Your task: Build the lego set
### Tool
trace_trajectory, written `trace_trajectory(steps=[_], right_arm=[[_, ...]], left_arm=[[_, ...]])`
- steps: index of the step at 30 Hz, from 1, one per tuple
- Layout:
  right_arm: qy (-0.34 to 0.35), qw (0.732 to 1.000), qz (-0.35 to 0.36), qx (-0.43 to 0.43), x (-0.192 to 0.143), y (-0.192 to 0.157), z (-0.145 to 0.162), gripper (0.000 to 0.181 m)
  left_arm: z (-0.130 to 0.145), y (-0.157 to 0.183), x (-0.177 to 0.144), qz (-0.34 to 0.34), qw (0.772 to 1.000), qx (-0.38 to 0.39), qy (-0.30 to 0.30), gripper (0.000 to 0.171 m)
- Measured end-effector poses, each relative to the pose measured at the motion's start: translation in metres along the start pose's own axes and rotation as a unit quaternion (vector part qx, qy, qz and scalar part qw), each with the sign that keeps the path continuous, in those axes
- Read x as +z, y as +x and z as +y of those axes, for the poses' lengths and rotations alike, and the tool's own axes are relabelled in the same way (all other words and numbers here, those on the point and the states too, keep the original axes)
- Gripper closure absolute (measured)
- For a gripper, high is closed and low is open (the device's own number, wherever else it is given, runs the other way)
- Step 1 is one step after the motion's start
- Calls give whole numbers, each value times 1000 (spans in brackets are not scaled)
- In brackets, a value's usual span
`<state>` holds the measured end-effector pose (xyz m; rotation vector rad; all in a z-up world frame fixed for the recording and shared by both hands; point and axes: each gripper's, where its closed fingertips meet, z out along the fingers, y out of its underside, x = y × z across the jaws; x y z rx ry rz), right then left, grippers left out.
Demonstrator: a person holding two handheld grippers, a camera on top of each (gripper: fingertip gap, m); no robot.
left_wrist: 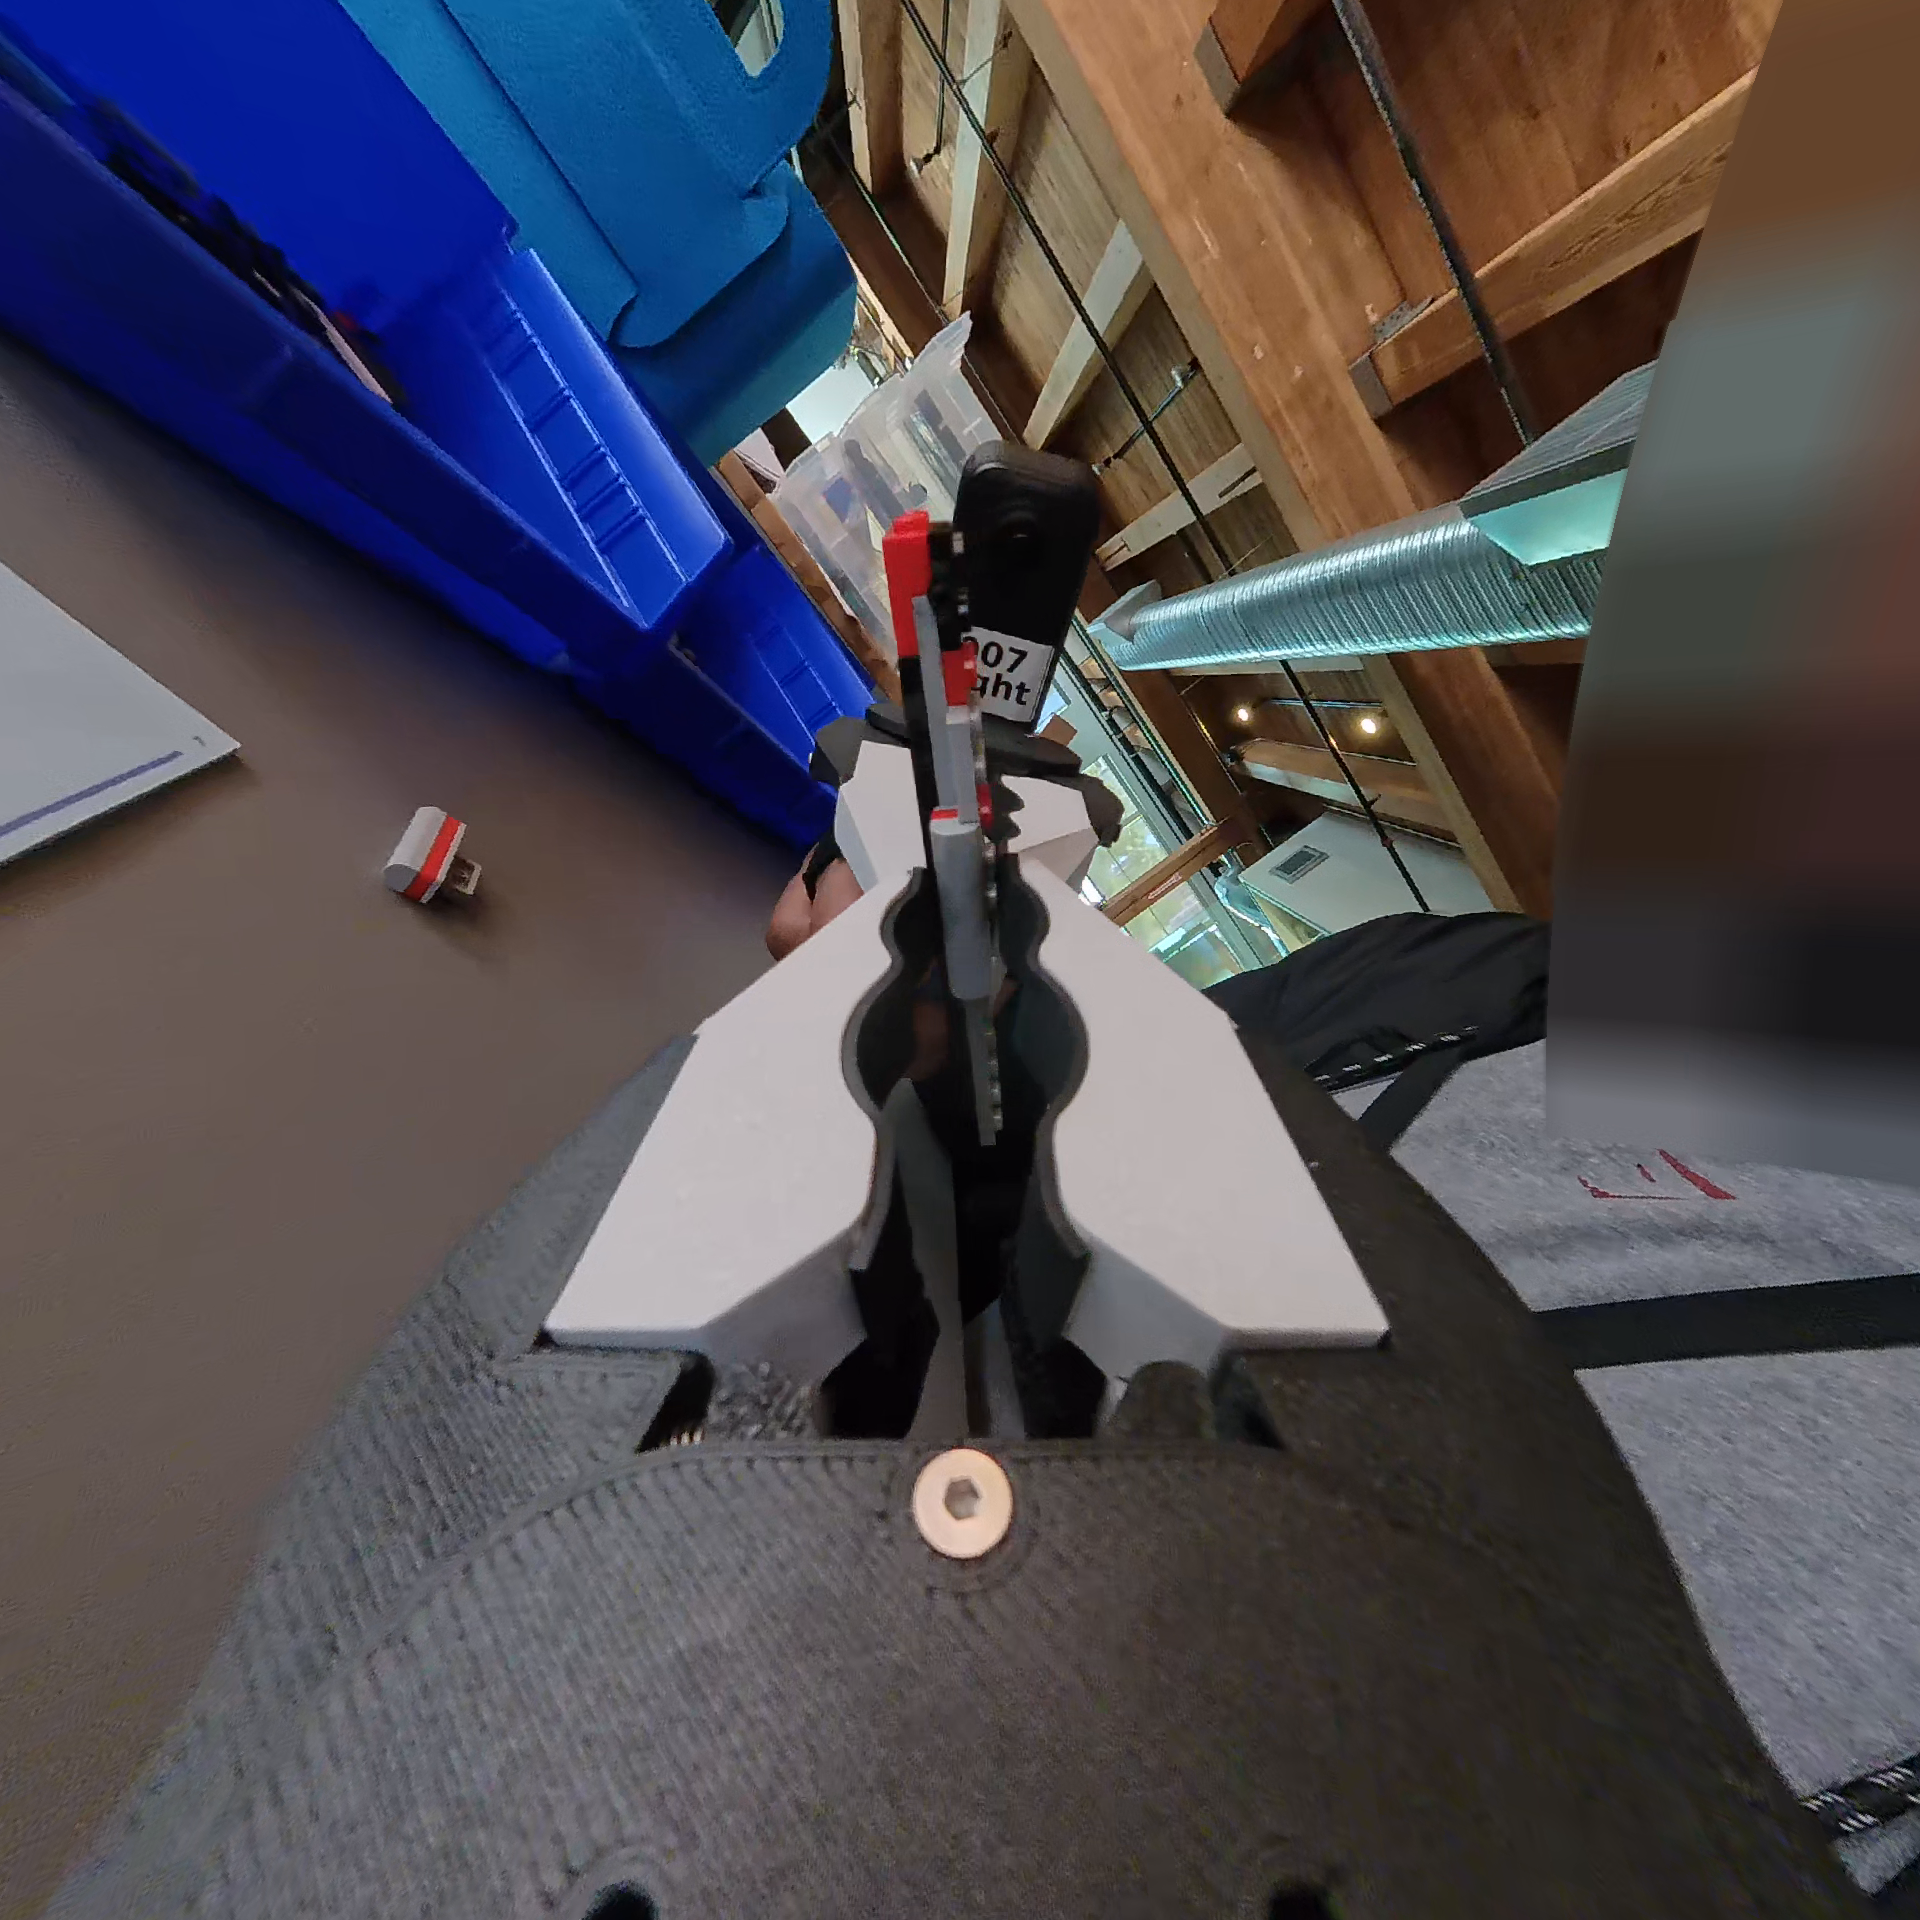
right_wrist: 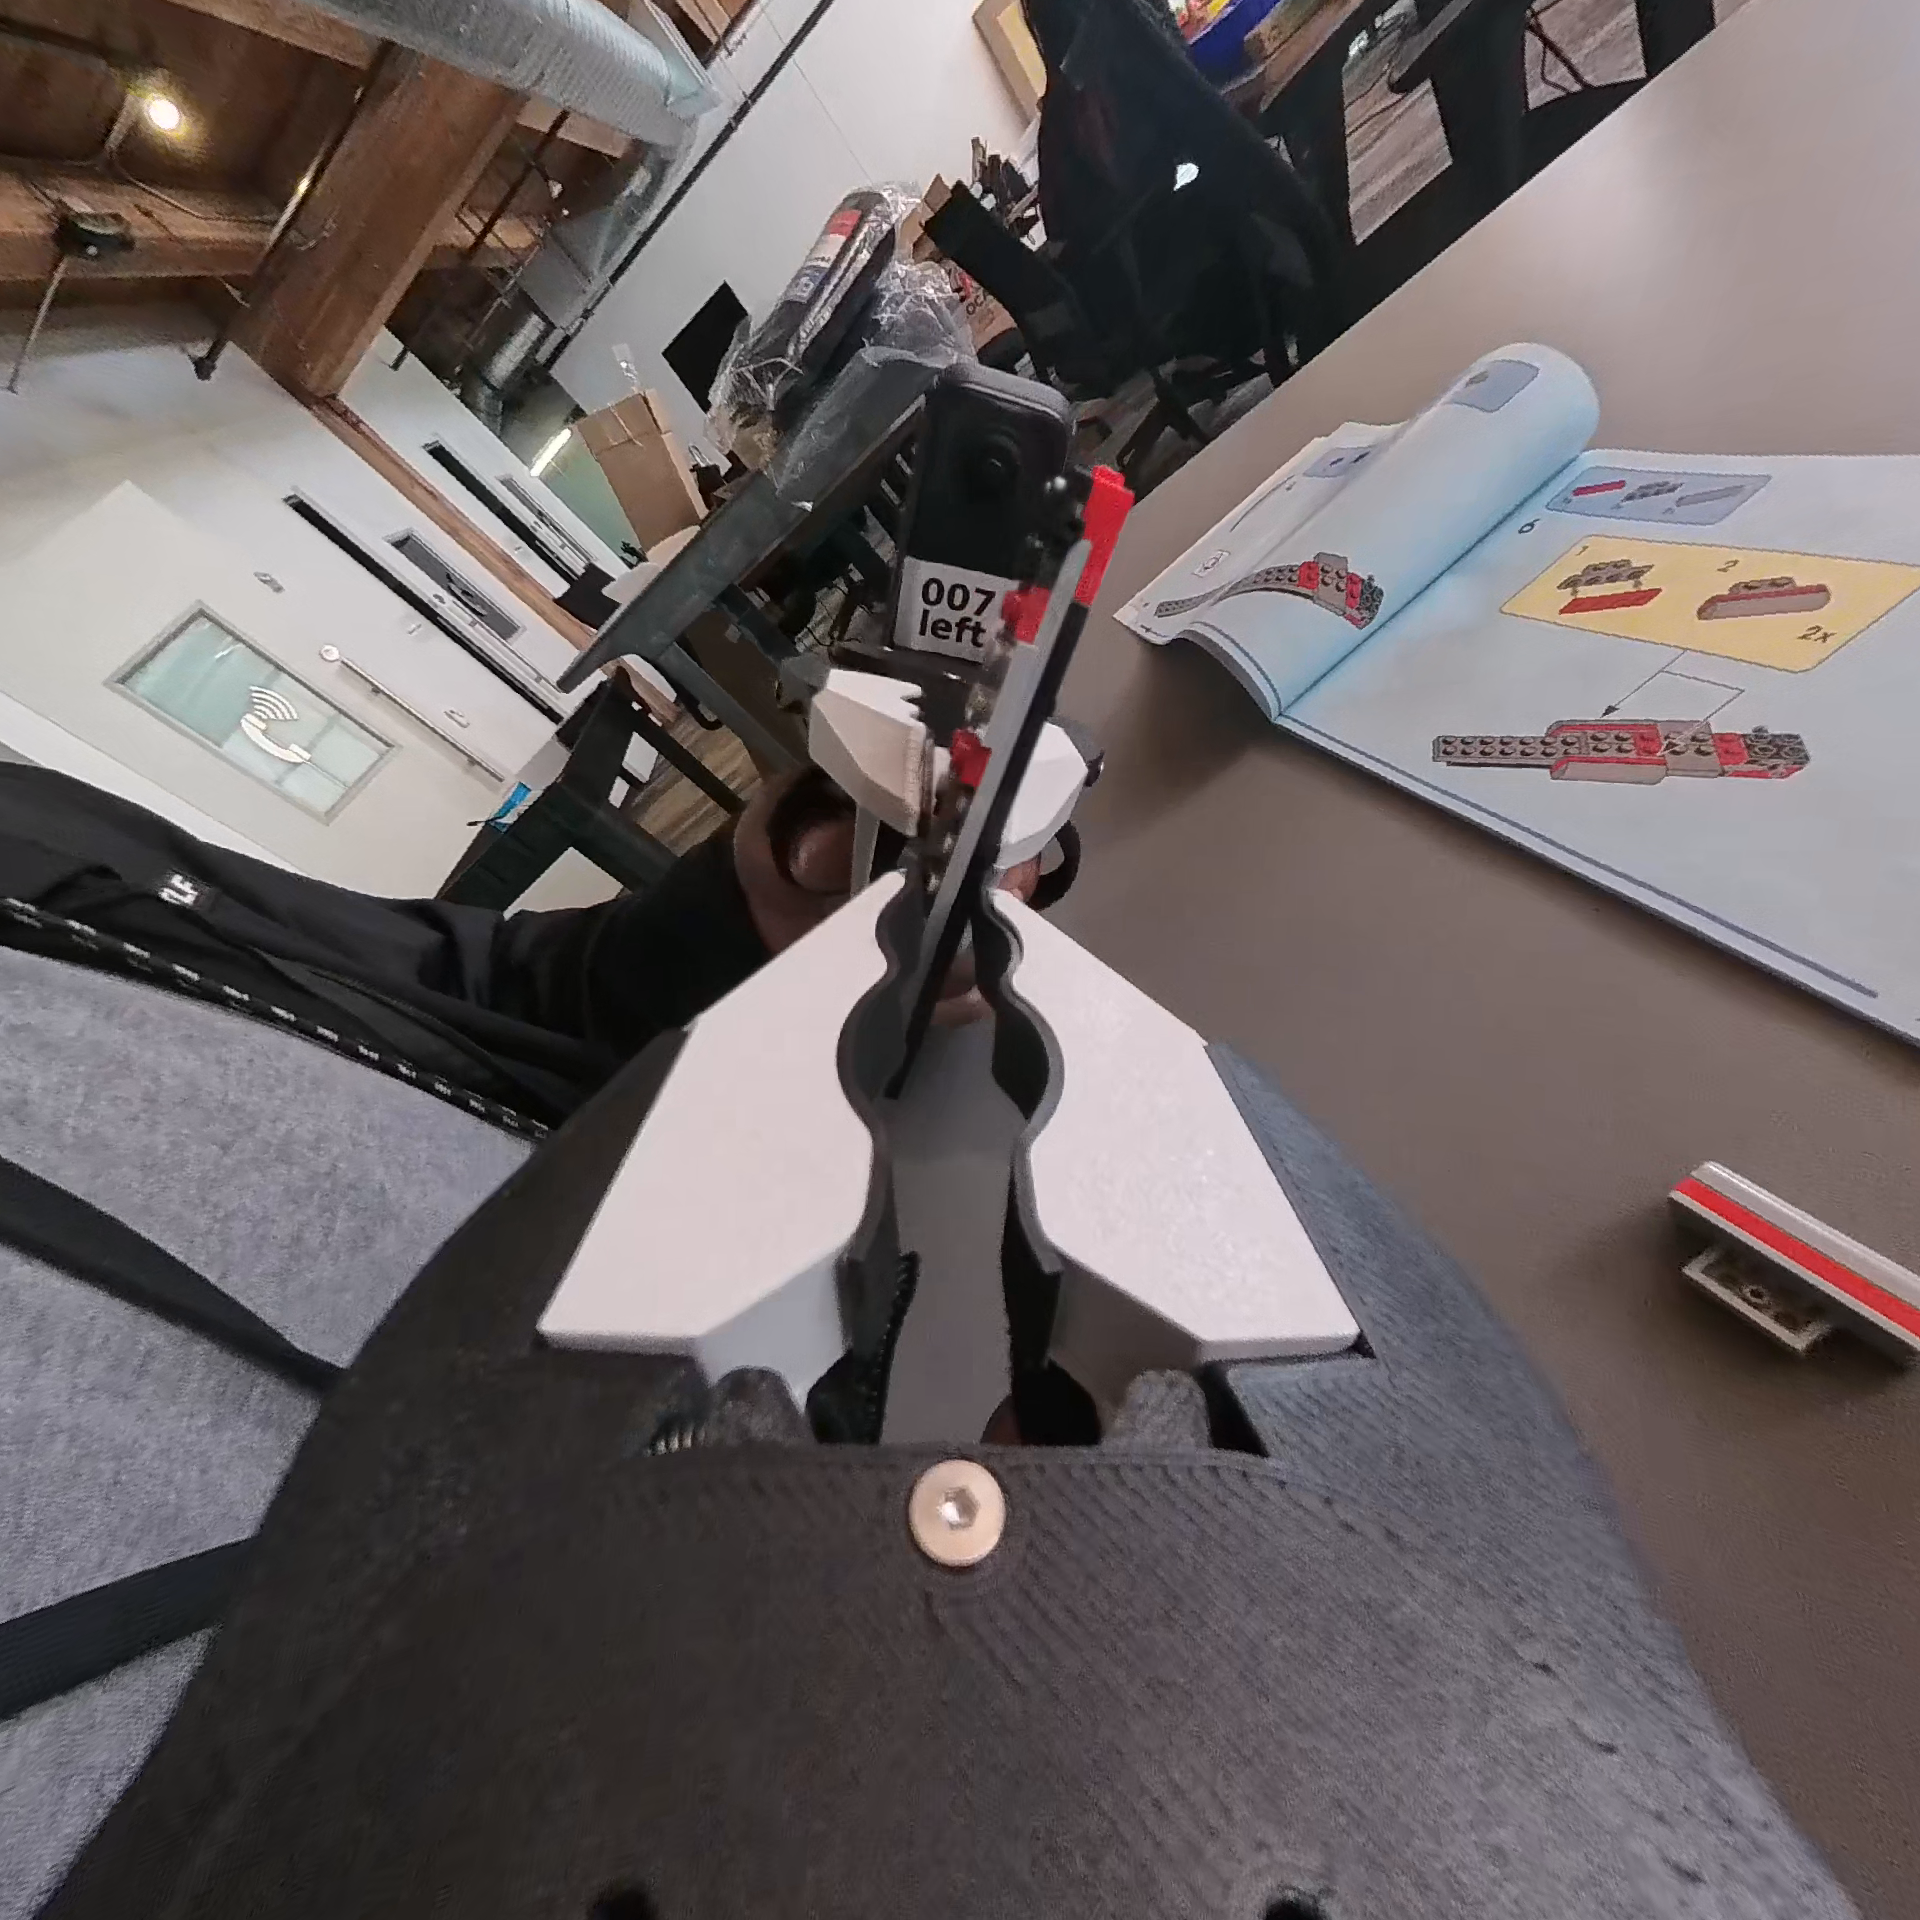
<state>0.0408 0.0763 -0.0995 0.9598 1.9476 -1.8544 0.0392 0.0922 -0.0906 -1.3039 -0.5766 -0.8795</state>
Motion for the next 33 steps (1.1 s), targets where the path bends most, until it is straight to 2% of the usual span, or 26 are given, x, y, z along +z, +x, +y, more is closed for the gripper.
trace_trajectory(steps=[6,8,9,10,11,13,15,17,20,25,30,33], right_arm=[[-2,1000,14,-2,-2,10,1,171],[-3,1000,19,-5,-3,13,1,171],[-4,1000,22,-10,-4,14,1,171],[-3,1000,20,-14,-4,13,0,171],[-1,1000,12,-21,-4,11,-1,171],[-4,999,21,-44,-7,12,-4,169],[-11,995,55,-81,-16,22,-8,156],[-28,985,109,-129,-32,40,-10,142],[-77,957,190,-203,-61,74,-7,141],[-112,951,190,-216,-70,93,1,139],[-205,919,228,-248,-69,129,26,140],[-249,905,225,-263,-69,138,38,140]], left_arm=[[-1,-8,3,-17,1000,-14,-3,160],[-3,-7,4,-13,1000,-16,-2,148],[-6,-5,4,-3,1000,-17,3,148],[-9,-4,4,2,1000,-14,10,150],[-11,-4,5,1,1000,-9,13,159],[-13,-7,7,-1,1000,-3,11,160],[-17,-11,11,-8,1000,2,9,160],[-25,-17,15,-21,1000,6,9,160],[-41,-24,22,-26,999,23,7,160],[-64,-48,36,-34,999,20,-4,160],[-74,-74,43,-34,999,7,-14,160],[-76,-81,44,-21,1000,13,-18,160]])
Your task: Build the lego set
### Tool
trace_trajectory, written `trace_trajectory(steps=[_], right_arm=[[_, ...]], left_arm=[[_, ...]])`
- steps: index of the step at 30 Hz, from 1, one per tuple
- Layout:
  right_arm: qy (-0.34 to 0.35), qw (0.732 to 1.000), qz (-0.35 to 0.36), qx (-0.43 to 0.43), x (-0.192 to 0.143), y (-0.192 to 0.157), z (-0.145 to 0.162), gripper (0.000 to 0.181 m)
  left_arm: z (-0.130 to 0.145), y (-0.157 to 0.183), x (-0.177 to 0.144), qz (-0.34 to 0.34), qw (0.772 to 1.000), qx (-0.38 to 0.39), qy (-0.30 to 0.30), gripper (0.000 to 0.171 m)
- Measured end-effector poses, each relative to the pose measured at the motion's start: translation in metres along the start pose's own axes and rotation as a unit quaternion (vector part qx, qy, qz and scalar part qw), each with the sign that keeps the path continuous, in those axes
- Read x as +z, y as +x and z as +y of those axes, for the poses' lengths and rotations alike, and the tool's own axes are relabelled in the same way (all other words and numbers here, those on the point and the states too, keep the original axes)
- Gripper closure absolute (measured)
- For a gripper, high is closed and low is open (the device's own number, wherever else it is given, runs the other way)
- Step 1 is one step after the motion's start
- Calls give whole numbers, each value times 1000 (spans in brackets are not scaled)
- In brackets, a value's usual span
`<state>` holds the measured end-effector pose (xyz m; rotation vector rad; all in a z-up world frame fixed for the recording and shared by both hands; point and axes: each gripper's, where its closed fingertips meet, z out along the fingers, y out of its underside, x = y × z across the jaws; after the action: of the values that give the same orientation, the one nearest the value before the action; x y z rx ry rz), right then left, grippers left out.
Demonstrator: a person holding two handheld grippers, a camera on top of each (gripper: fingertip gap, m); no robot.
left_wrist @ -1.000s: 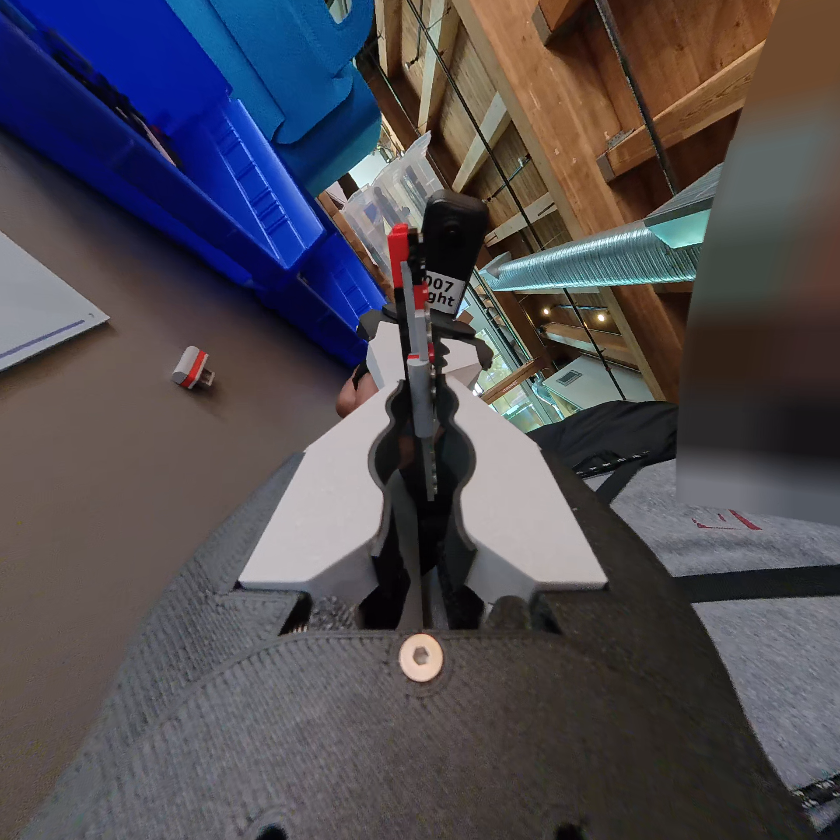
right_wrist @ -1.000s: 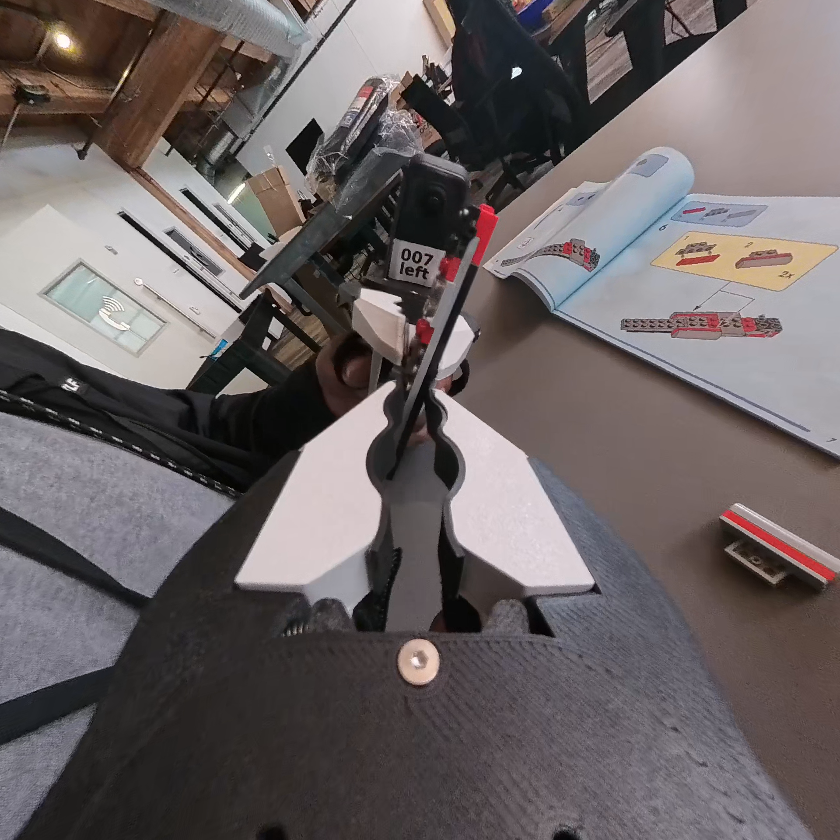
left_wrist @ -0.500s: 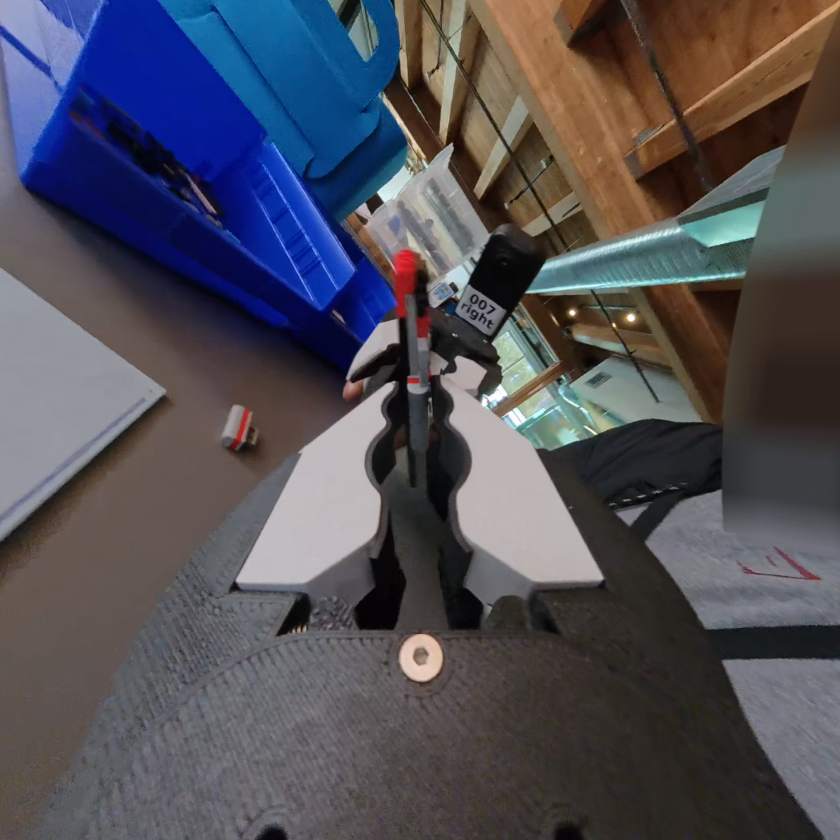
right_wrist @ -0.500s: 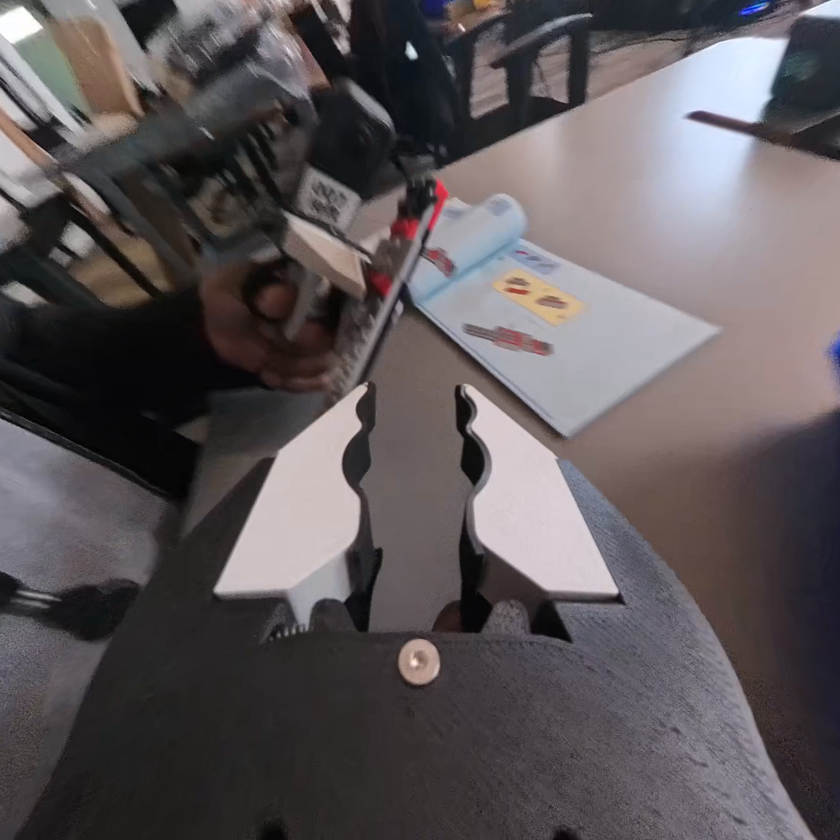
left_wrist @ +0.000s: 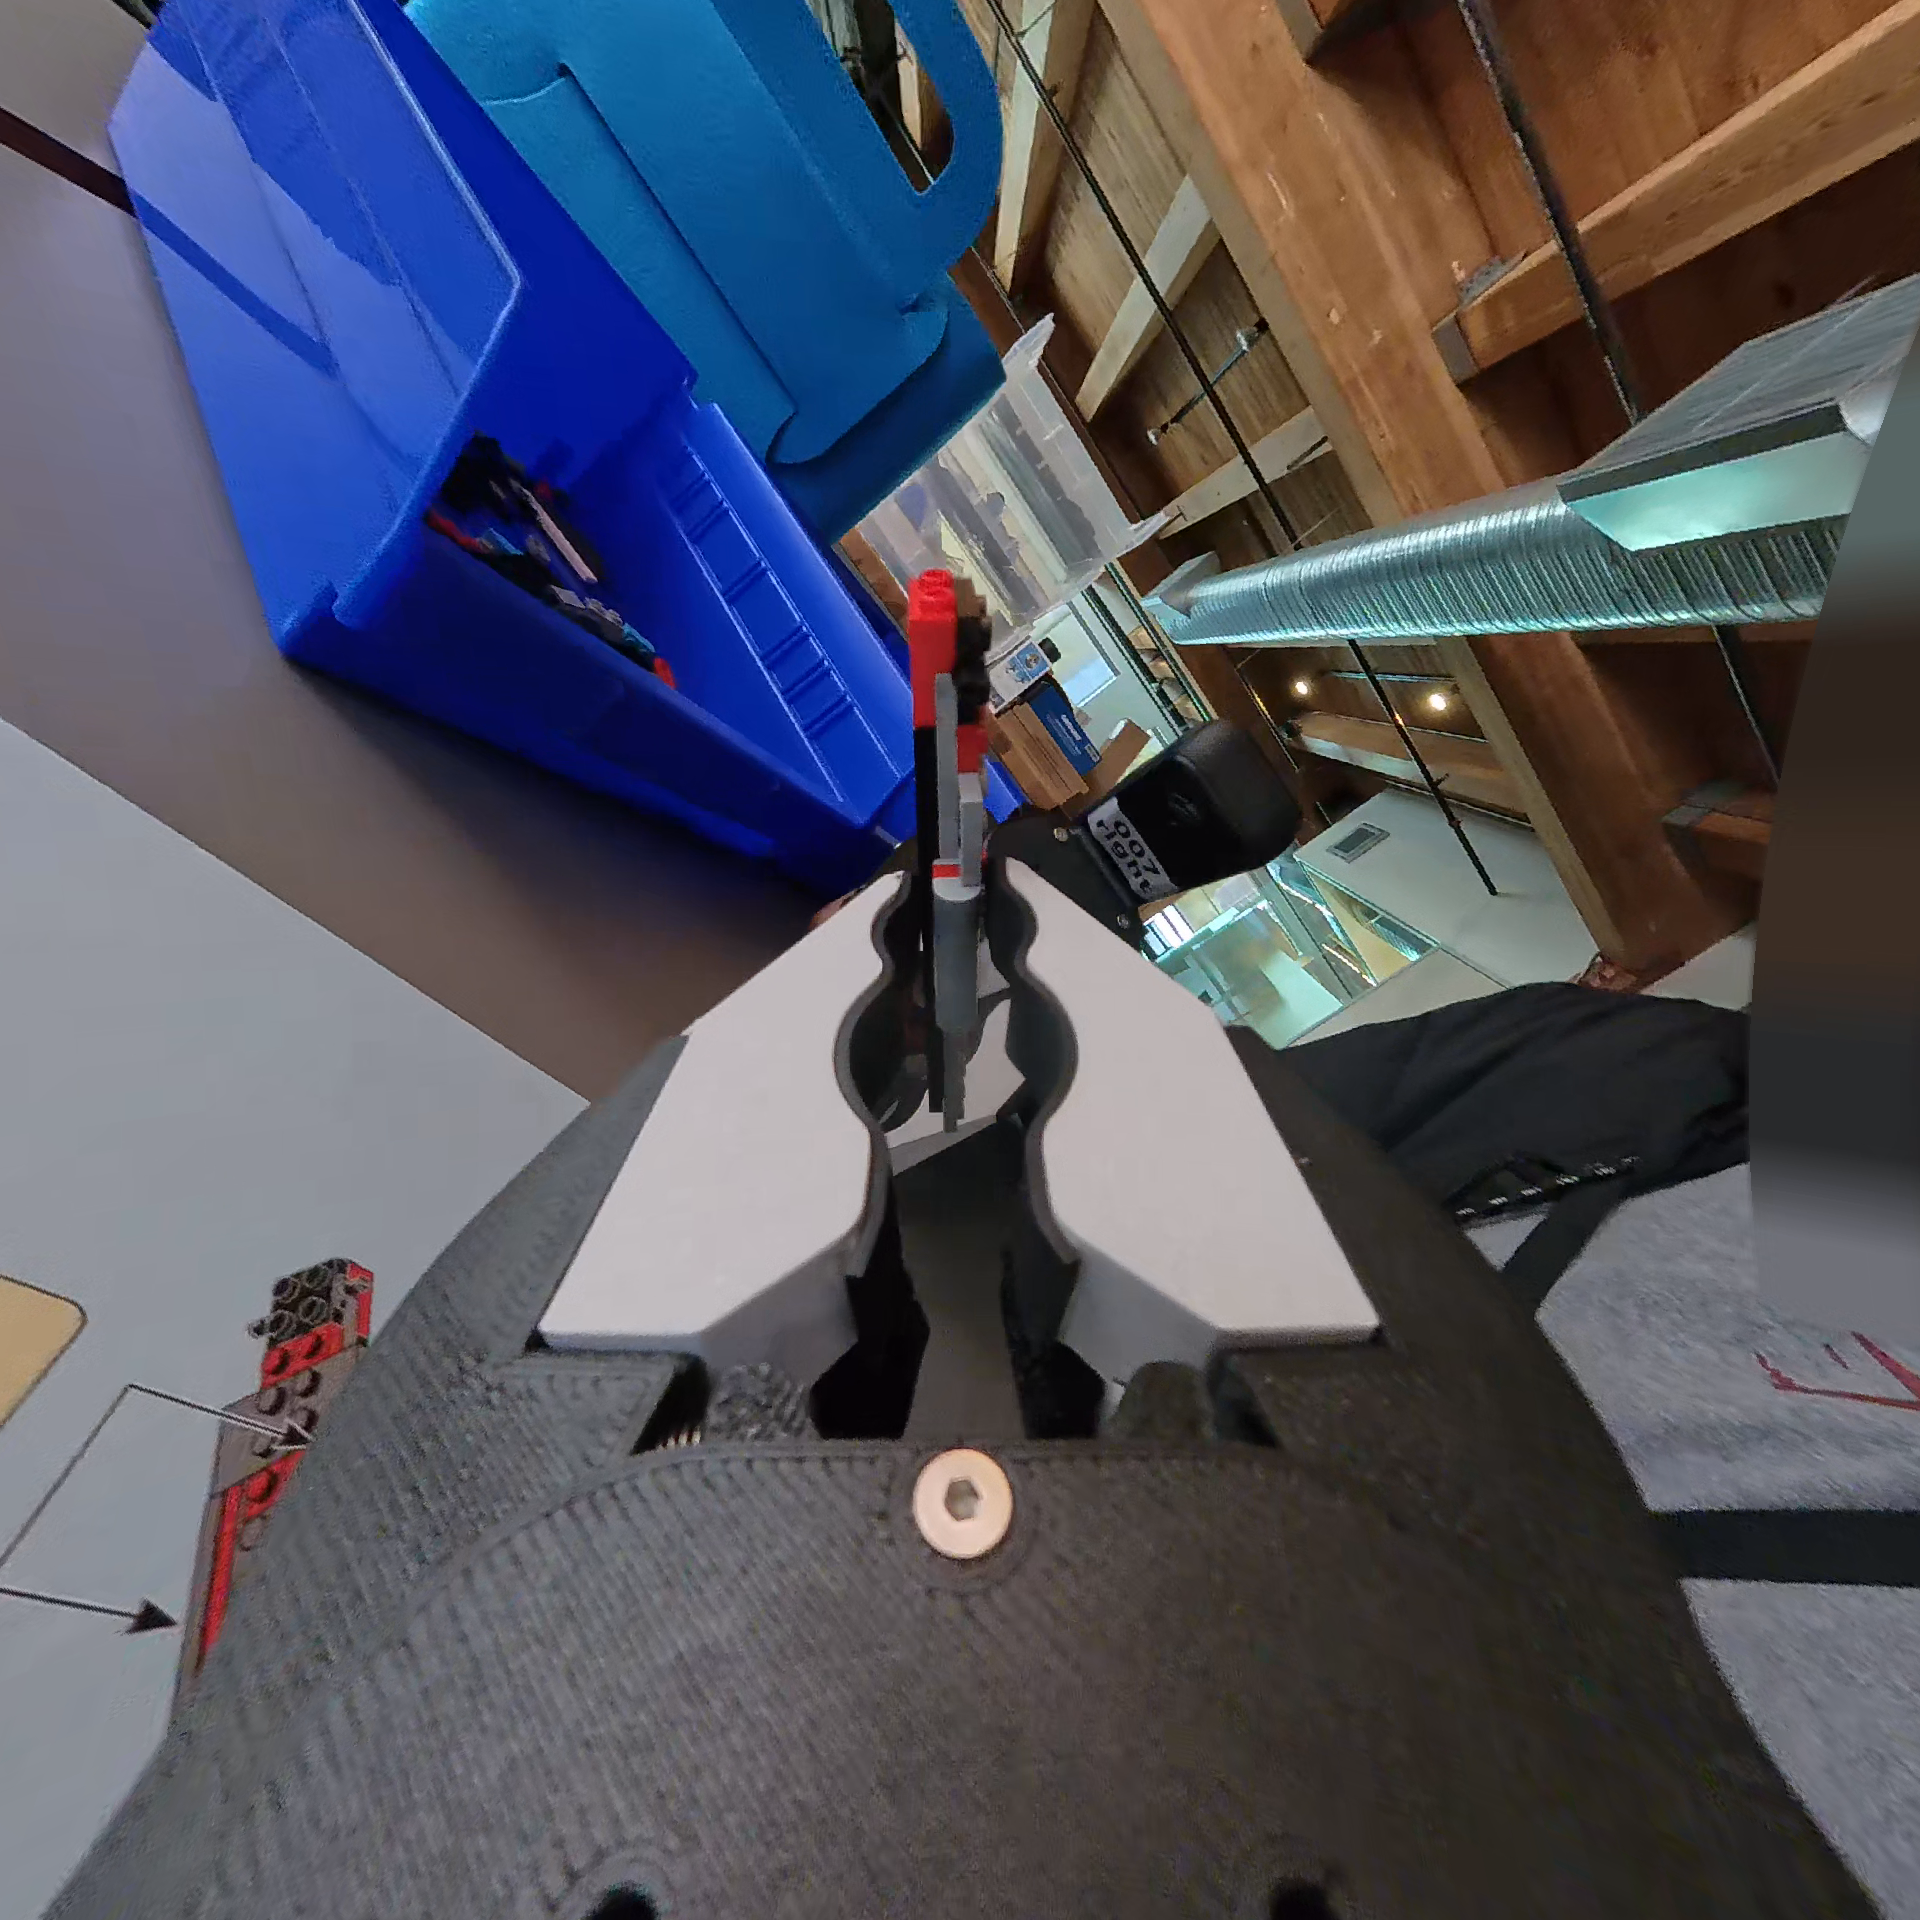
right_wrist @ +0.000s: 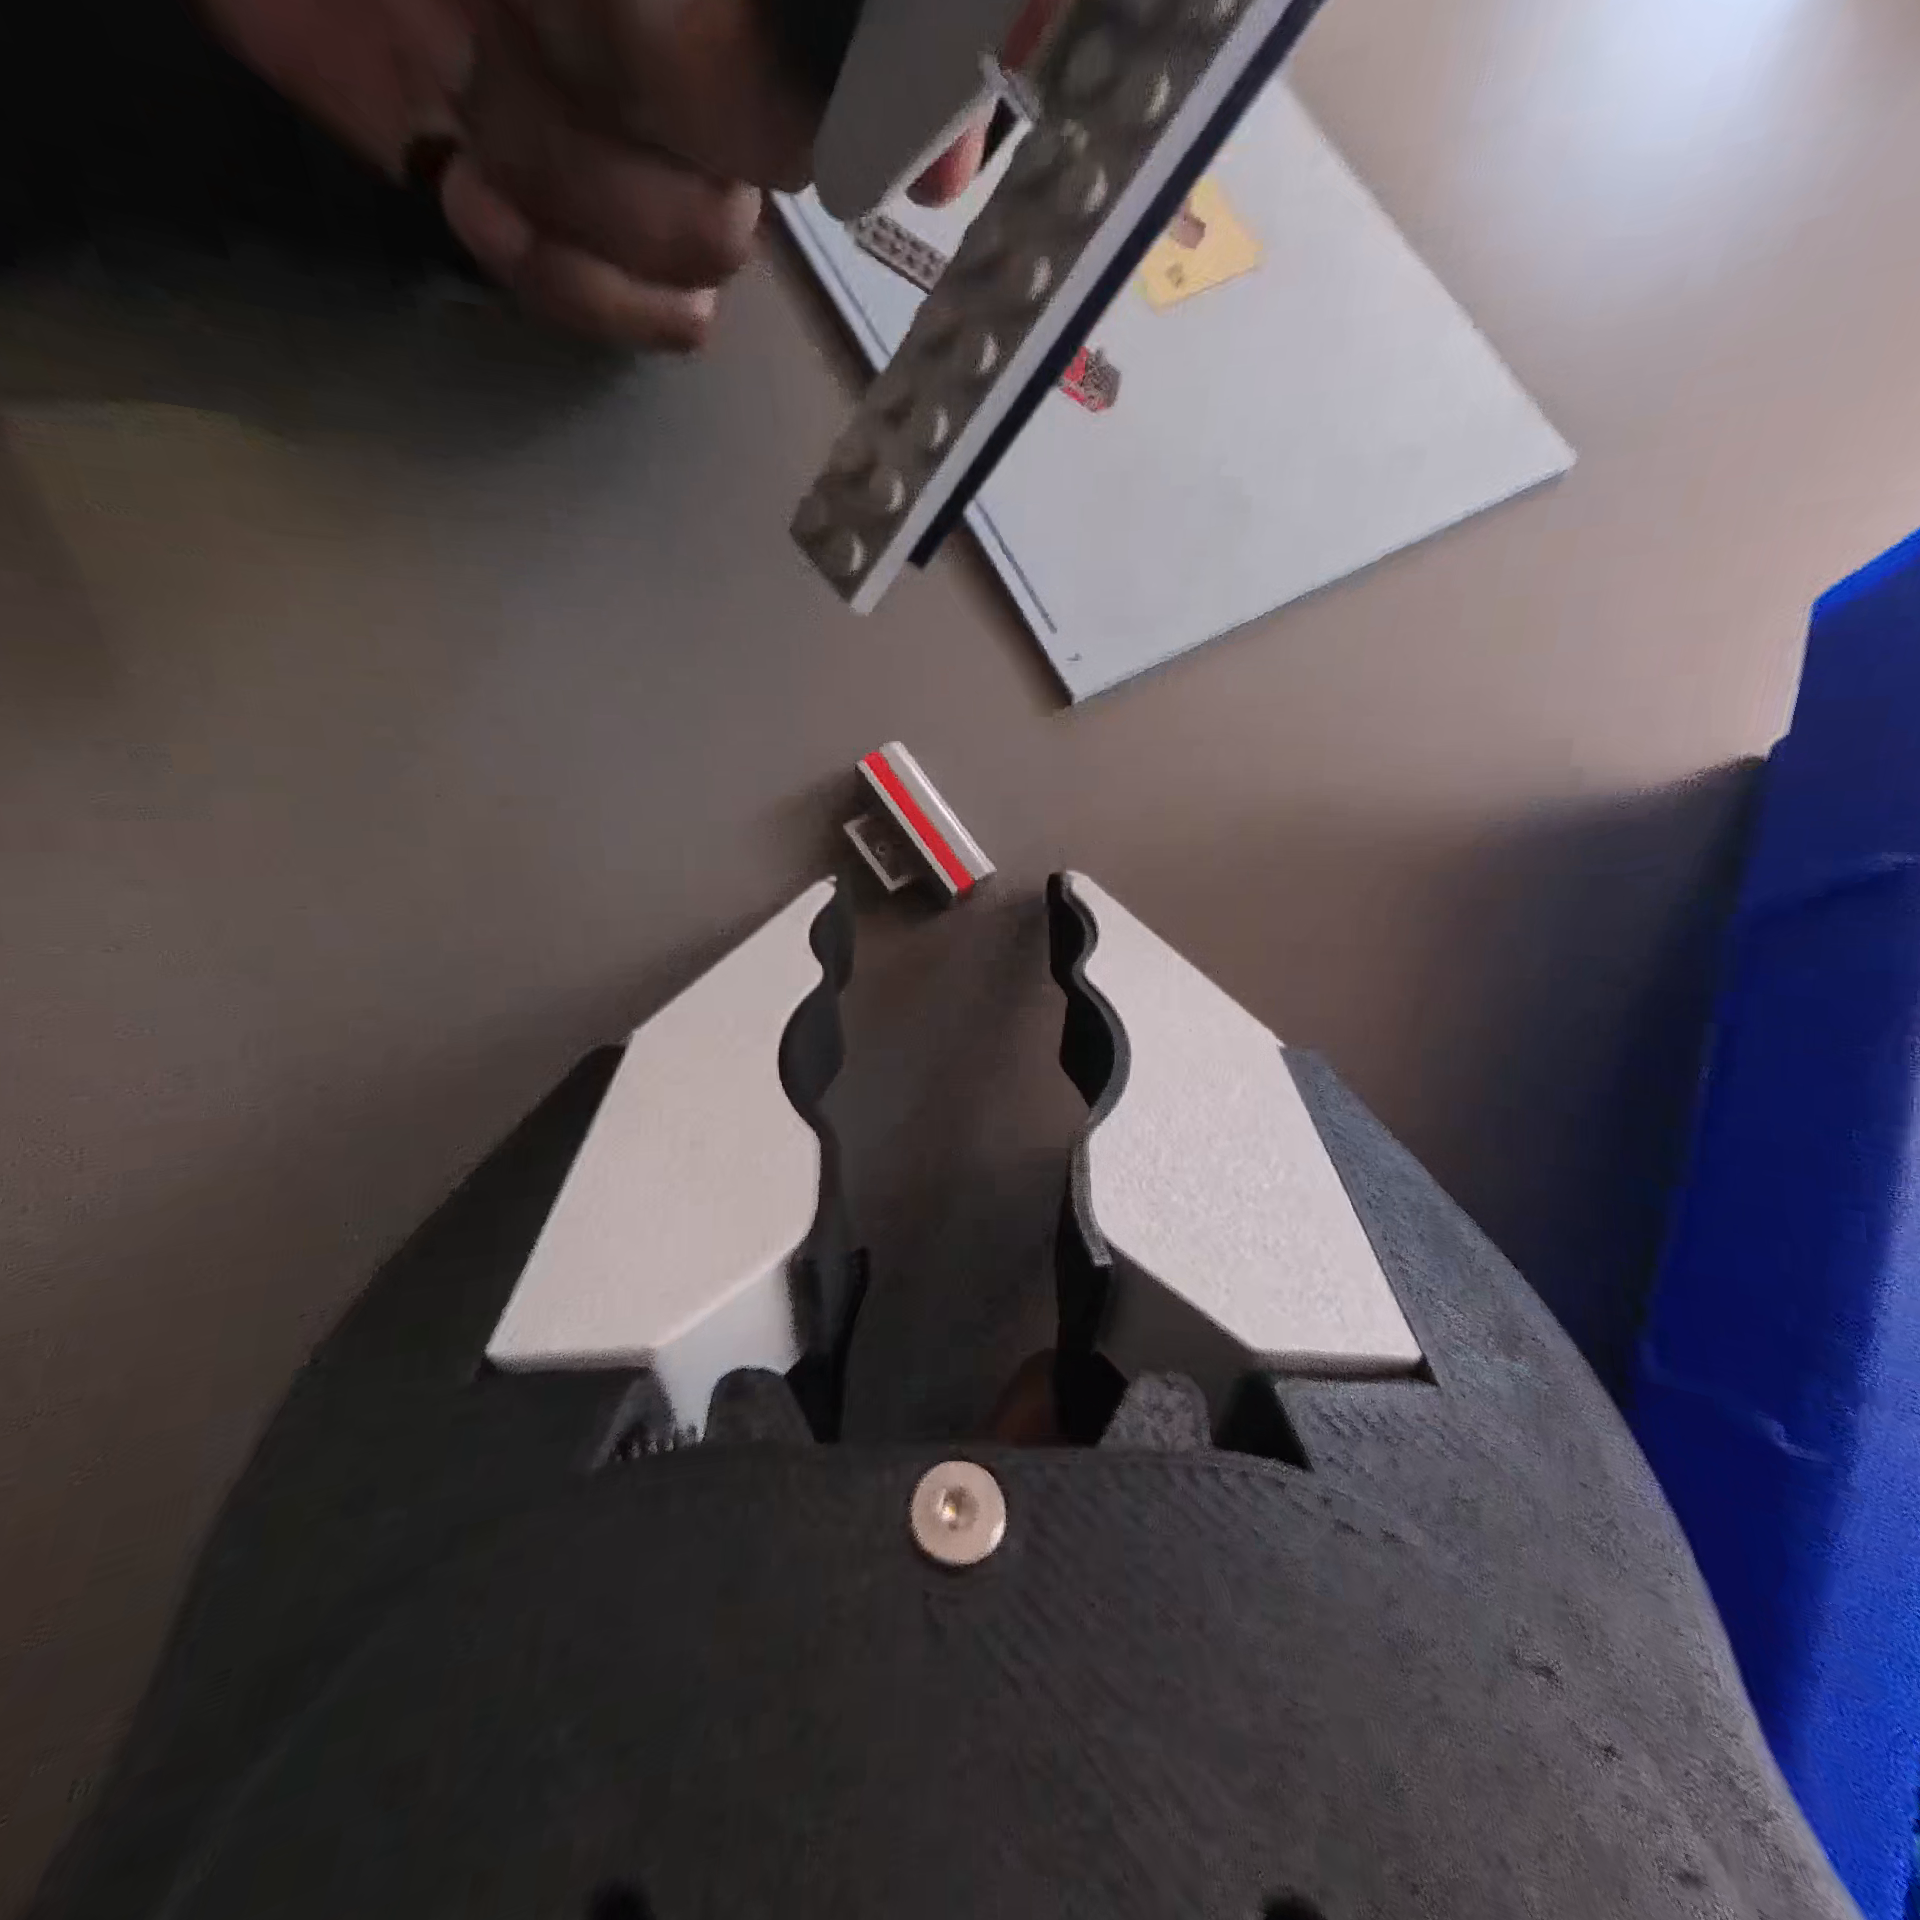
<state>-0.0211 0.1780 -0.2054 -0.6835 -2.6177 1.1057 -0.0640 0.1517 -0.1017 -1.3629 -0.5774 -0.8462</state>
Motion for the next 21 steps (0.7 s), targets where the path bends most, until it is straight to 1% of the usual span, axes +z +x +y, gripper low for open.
trace_trajectory(steps=[2,3,5,9,14,17,18,21], right_arm=[[6,1000,-12,1,0,1,-2,141],[10,1000,-20,5,-1,1,-4,141],[28,999,-41,12,-4,1,-9,141],[48,996,-67,30,-8,2,-13,150],[12,998,-66,10,1,-2,-7,166],[16,998,-61,3,1,-4,-9,169],[22,998,-62,8,-1,-4,-11,174],[38,997,-67,22,-14,-4,-18,177]], left_arm=[[-1,2,0,10,1000,-8,-1,160],[-2,5,0,18,1000,1,-2,160],[1,3,-1,5,1000,15,-15,160],[-4,6,-5,16,1000,8,-4,160],[-3,8,-5,22,1000,-10,-7,160],[-4,8,-2,14,1000,2,-8,160],[-4,7,-2,8,1000,8,-8,160],[-10,1,1,-18,1000,15,-4,160]])
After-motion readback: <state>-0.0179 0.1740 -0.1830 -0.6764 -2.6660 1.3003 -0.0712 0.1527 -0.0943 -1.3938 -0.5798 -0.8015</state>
